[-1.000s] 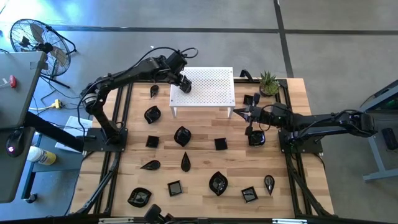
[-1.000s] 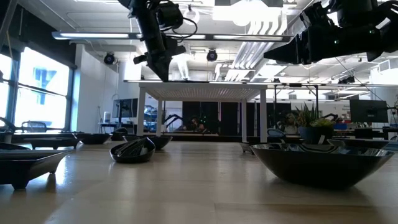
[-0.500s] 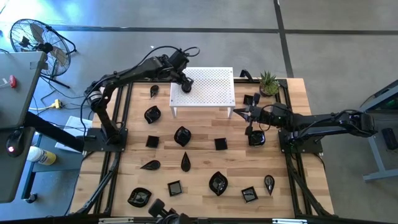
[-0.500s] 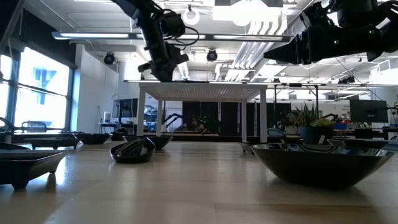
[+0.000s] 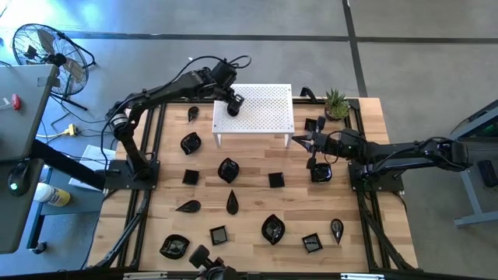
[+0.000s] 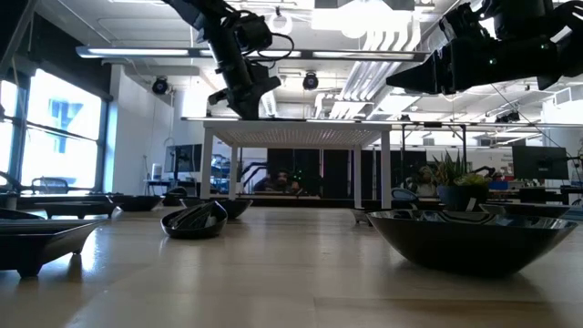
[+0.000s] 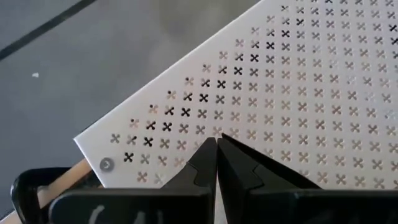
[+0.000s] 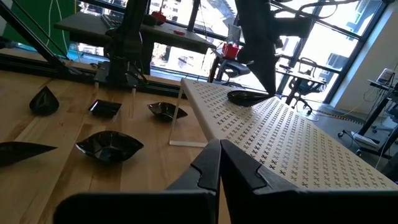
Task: Pick & Place Mini shaped plates
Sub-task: Adjust the drop shaped bowl on the shelf, then put the square bowl on the shelf
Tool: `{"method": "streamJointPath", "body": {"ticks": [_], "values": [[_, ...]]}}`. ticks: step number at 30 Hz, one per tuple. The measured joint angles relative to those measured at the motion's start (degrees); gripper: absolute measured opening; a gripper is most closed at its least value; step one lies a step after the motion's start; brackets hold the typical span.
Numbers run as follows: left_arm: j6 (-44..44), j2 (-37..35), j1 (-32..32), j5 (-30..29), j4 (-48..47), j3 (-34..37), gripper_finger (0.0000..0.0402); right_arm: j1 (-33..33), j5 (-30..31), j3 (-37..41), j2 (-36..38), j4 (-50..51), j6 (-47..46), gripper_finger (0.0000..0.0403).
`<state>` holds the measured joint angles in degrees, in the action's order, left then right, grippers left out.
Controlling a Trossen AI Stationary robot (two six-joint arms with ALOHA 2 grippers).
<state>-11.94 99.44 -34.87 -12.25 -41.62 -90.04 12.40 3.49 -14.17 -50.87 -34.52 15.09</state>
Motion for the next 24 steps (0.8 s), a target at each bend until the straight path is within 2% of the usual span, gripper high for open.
{"method": "streamJointPath", "body": {"ticks": [7,12,16,24], "values": [[2.46,-3.31,-0.47,-4.75,1.66,-0.02,0.0006,-0.02,0.0,0.0,0.0,0.2,-0.02,0.0002],[4.7,-6.18,-0.37,-3.7,3.34,1.23,0.0001,0.0,0.74,0.0,0.0,0.44,-0.02,0.0006],[6.98,-10.99,-0.34,1.33,12.43,7.72,0.0001,-0.01,2.74,0.0,0.0,0.52,-0.02,0.0002],[10.64,-23.58,-0.35,9.06,33.08,28.78,0.0,0.0,8.25,-0.03,0.0,0.84,-1.1,0.0002]]}}
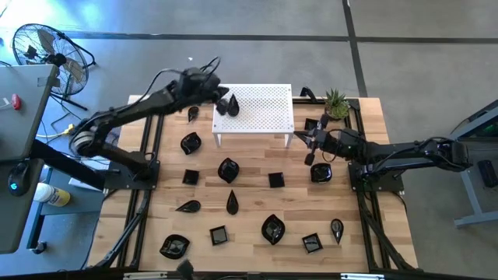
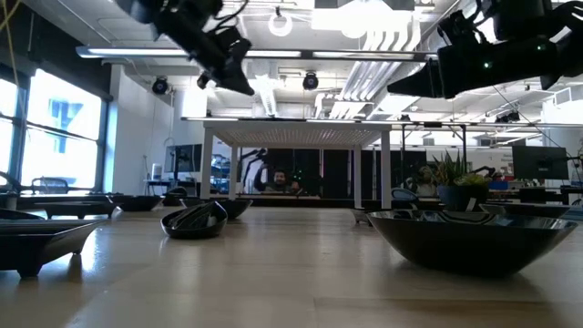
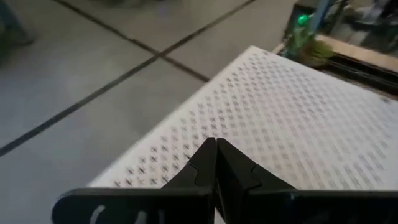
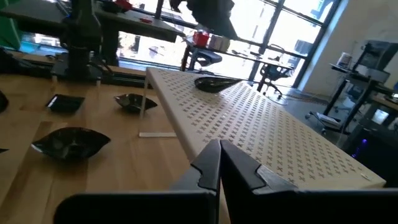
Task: Pick & Place Mini shaped plates
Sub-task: Put the square bowl on the shelf
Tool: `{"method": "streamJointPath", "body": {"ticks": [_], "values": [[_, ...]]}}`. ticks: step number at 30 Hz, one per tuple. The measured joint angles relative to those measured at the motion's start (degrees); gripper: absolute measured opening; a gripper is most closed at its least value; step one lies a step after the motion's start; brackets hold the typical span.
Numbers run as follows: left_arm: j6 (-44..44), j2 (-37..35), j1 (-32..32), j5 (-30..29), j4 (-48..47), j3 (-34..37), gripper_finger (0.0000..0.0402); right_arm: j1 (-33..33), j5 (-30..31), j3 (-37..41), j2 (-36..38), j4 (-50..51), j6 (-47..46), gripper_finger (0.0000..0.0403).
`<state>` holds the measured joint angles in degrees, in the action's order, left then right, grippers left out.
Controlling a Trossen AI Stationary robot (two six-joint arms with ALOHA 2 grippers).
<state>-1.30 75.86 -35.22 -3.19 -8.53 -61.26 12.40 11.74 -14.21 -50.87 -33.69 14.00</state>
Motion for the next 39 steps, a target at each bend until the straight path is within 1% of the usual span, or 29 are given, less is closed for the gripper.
{"method": "streamJointPath", "body": {"ticks": [3,6,8,13,15,17,20,23,25,28,29,30,33,37,39], "values": [[1.08,-5.21,0.0,1.64,7.53,8.46,0.0,0.0,2.06,-2.69,0.0,6.17,-1.48,0.0002],[1.27,-10.28,0.0,2.65,15.54,16.46,0.0,-0.06,3.4,-7.3,0.0,17.26,-5.37,0.0002],[1.29,-13.08,0.0,2.69,18.96,21.55,0.0,-0.07,3.42,-10.23,0.0,24.68,-8.59,0.0001],[1.06,-18.28,0.0,3.94,27.43,31.55,0.0,-0.08,1.68,-16.21,0.0,42.65,-18.92,0.0011],[1.01,-19.01,0.0,3.94,30.76,34.92,0.0,-0.16,0.0,-18.66,-0.12,51.27,-24.23,0.0021],[1.05,-19.58,0.0,3.94,34.13,37.7,0.0,-0.95,-0.4,-20.98,-0.22,59.62,-29.13,0.0036],[1.07,-19.51,0.0,3.87,36.69,40.72,0.0,-2.94,-0.63,-23.22,-0.29,68.6,-35.25,0.0064],[1.05,-19.49,0.0,3.87,38.76,42.54,0.0,-4.7,-2.71,-23.4,-1.35,74.75,-43.77,0.0093],[1.05,-19.5,0.0,3.86,38.76,43.23,0.0,-5.72,-3.23,-23.4,-2.68,79.2,-54.44,0.0111],[1.03,-19.46,0.0,4.7,38.39,43.95,0.0,-6.25,-4.69,-23.36,-5.05,87.71,-76.91,0.0132],[1.04,-19.46,-0.01,5.7,38.46,44.06,0.0,-6.63,-5.56,-23.33,-5.69,90.44,-83.36,0.0136],[1.03,-19.46,-0.02,6.37,38.19,44.07,0.0,-7.44,-5.91,-23.34,-6.12,92.59,-87.79,0.014],[1.05,-19.46,0.0,8.06,37.9,44.11,0.0,-10.45,-5.71,-23.33,-6.97,96.24,-96.09,0.0146],[1.04,-19.46,0.0,10.05,36.68,44.11,0.0,-13.0,-4.17,-21.51,-6.91,95.25,-105.95,0.0143],[1.18,-19.46,-0.02,11.1,35.73,44.13,0.0,-14.34,-3.4,-20.01,-6.95,93.55,-108.99,0.014]]}}
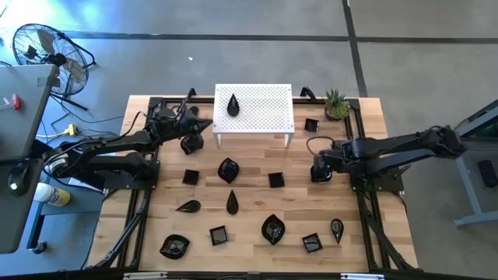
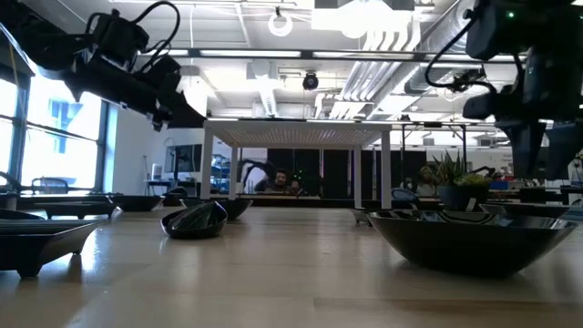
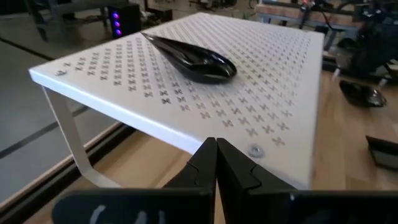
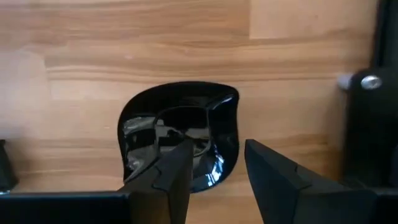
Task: Pick & Place Mini shaped plates
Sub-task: Put the square bowl on the shelf
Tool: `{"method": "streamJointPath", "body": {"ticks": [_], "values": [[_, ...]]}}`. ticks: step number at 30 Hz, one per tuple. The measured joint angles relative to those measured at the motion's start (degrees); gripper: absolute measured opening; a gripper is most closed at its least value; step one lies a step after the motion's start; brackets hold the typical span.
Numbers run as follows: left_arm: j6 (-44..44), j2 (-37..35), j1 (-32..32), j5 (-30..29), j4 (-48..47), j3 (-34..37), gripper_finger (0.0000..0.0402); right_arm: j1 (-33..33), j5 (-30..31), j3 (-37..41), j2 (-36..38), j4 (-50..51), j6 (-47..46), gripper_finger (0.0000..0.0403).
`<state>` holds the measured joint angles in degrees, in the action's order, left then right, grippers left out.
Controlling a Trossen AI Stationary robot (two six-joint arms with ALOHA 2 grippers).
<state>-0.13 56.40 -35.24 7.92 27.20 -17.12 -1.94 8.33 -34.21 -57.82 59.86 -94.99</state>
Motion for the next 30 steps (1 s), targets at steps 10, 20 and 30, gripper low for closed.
{"method": "streamJointPath", "body": {"ticks": [10,20,30], "values": [[1.41,0.0,0.0,2.28,-0.73,0.0,0.0,-1.24,1.1,1.77,-2.83,-2.76,-1.83,0.0122],[1.41,0.0,-0.01,1.84,0.78,0.0,0.0,-1.24,3.02,1.24,-9.17,-29.45,26.71,0.0127],[2.74,0.0,-0.01,2.01,0.42,0.0,0.0,-2.64,-2.61,-3.51,-23.31,-53.11,62.31,0.0126]]}}
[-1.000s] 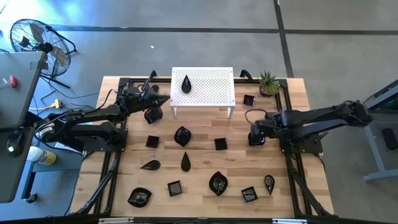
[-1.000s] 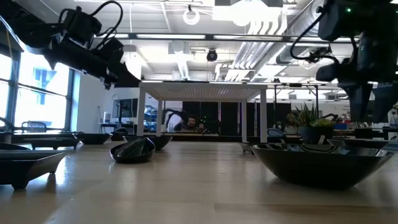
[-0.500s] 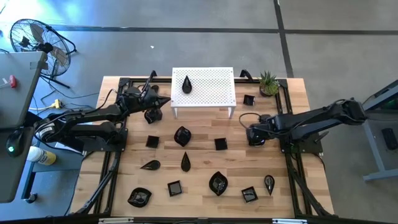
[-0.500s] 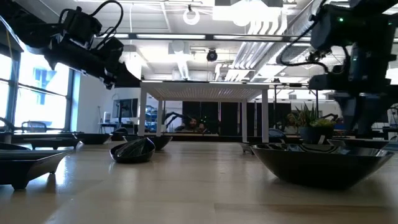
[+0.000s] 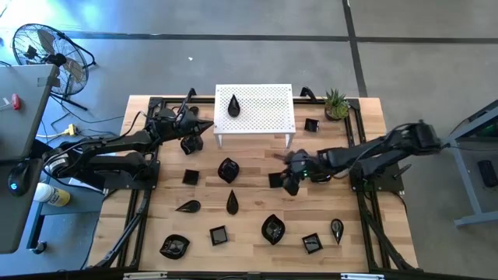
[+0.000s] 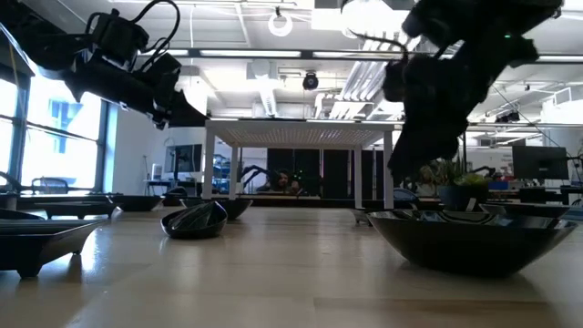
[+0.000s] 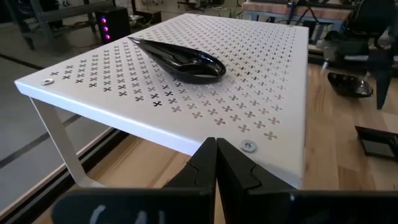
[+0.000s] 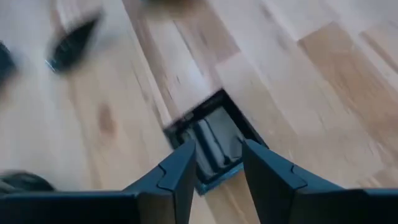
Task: Pick & Place Mini shaped plates
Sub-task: Put the square bowl on the shelf
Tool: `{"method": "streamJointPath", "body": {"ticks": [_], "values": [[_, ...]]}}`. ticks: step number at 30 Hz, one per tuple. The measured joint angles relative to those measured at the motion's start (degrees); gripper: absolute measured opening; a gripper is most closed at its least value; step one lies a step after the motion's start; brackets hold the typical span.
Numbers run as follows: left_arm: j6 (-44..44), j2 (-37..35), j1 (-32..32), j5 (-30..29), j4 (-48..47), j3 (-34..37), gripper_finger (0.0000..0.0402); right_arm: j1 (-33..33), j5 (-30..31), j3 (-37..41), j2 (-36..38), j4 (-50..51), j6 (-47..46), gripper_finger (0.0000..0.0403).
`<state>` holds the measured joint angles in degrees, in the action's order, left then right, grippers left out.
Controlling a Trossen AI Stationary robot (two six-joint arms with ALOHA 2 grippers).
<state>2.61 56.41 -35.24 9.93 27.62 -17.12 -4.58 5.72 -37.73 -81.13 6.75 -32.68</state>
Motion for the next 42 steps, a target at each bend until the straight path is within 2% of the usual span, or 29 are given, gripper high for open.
{"method": "streamJointPath", "body": {"ticks": [10,18,24,33,42], "values": [[0.04,0.02,0.02,0.09,-1.88,0.0,0.0,6.98,-7.22,-18.06,-12.17,16.76,20.01,0.0125],[0.16,0.02,0.02,0.13,-2.23,0.0,0.0,9.16,-13.43,-24.02,-21.76,23.11,30.97,0.0125],[0.16,0.02,0.0,0.17,-2.11,0.0,0.0,9.18,-16.02,-24.36,-23.51,24.51,32.75,0.0107],[0.13,0.02,0.0,0.16,-2.08,0.0,0.0,9.18,-16.71,-24.36,-23.59,25.1,32.7,0.0011],[0.11,0.02,0.02,0.16,-2.06,-0.02,0.0,9.2,-17.7,-26.42,-23.38,25.36,31.04,0.0005]]}}
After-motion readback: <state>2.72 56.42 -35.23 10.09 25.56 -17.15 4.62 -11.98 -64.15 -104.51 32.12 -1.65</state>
